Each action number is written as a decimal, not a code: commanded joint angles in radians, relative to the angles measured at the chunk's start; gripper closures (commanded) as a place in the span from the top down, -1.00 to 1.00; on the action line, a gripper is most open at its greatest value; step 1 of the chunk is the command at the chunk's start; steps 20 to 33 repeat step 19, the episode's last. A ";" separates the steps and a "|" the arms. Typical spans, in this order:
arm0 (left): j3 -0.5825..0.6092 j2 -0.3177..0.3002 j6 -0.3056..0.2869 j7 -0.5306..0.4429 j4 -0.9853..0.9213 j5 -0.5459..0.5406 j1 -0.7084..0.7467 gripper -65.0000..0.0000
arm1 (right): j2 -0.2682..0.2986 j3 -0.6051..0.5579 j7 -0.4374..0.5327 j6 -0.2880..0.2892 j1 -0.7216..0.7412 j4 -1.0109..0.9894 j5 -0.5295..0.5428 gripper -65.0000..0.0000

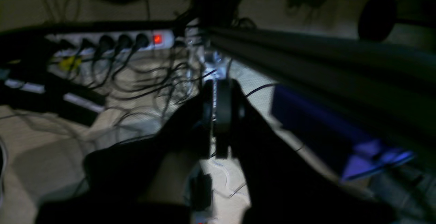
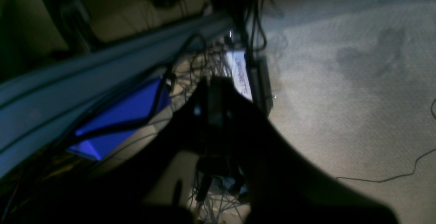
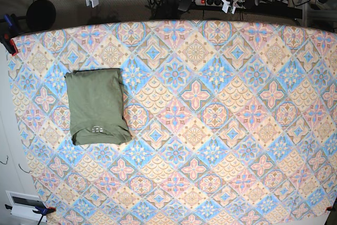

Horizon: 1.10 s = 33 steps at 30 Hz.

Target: Layout the t-shirt on the table in an organized manner, then fold the t-shirt properly

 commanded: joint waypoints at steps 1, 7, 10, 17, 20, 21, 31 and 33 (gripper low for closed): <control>0.002 0.010 -0.010 -0.004 0.002 -0.001 0.006 -1.00 | 0.009 0.000 0.006 -0.044 -0.012 0.000 0.001 -0.97; 0.002 0.045 -0.010 -0.004 0.002 -0.001 -0.020 -1.00 | 0.009 0.000 -0.002 -0.214 -0.012 -0.002 0.001 -0.97; 0.001 0.051 -0.010 -0.004 0.002 -0.001 -0.025 -1.00 | 0.009 0.000 -0.002 -0.237 -0.012 -0.002 0.001 -0.97; -0.001 0.053 -0.010 -0.004 0.002 -0.003 -0.057 -1.00 | -0.068 0.001 0.001 -0.293 0.033 -0.002 0.001 -0.97; 0.002 0.065 -0.010 -0.004 0.002 -0.001 -0.075 -1.00 | -0.071 0.001 -0.002 -0.293 0.039 -0.002 0.002 -0.97; 0.002 0.065 -0.010 -0.004 0.002 -0.001 -0.075 -1.00 | -0.071 0.001 -0.002 -0.293 0.039 -0.002 0.002 -0.97; 0.002 0.065 -0.010 -0.004 0.002 -0.001 -0.075 -1.00 | -0.071 0.001 -0.002 -0.293 0.039 -0.002 0.002 -0.97; 0.002 0.065 -0.010 -0.004 0.002 -0.001 -0.075 -1.00 | -0.071 0.001 -0.002 -0.293 0.039 -0.002 0.002 -0.97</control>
